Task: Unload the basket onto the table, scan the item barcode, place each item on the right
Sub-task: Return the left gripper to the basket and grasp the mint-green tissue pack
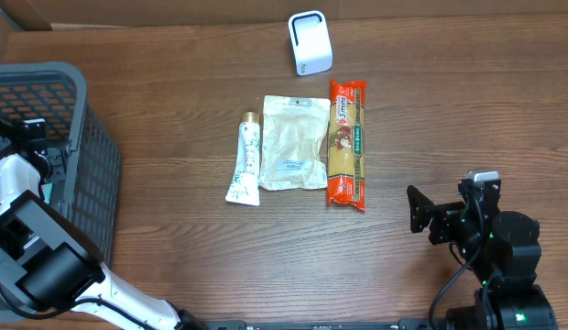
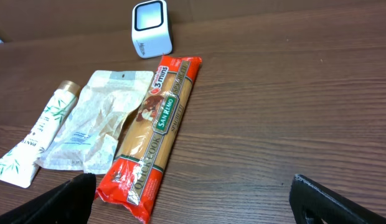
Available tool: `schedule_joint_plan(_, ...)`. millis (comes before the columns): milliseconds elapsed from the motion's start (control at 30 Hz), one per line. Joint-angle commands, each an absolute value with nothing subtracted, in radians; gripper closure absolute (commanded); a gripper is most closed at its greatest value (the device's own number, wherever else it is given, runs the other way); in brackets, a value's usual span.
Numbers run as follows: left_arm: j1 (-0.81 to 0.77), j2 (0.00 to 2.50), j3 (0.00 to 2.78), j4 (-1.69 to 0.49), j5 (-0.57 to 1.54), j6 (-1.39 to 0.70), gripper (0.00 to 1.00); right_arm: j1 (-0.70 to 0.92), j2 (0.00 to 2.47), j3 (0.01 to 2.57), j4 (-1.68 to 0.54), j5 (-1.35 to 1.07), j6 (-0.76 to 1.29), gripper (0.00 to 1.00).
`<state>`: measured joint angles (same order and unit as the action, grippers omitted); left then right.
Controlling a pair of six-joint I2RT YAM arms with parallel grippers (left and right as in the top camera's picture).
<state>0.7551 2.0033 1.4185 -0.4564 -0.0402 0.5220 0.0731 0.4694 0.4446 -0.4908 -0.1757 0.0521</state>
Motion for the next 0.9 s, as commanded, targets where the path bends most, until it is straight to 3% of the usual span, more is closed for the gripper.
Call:
schedule_joint_plan(0,0.779,2.015,1.417,-0.439,-0.029,0.54,0.0,0.078,0.467,0.438,-0.485,-0.173,0.053,0.0)
schedule_joint_plan(533,0.823,2.12,1.416,-0.396,-0.004,0.579,0.02,0.078,0.467,0.438,-0.485,-0.173,0.053,0.0)
schedule_joint_plan(633,0.823,2.144,1.416,-0.404,-0.004,0.532,0.08,0.078,0.467,0.438,-0.485,-0.173,0.053,0.0)
schedule_joint_plan(867,0.823,2.15,1.416,-0.457,-0.002,0.427,0.55,0.078,0.467,0.438,-0.485,-0.173,0.053,0.0)
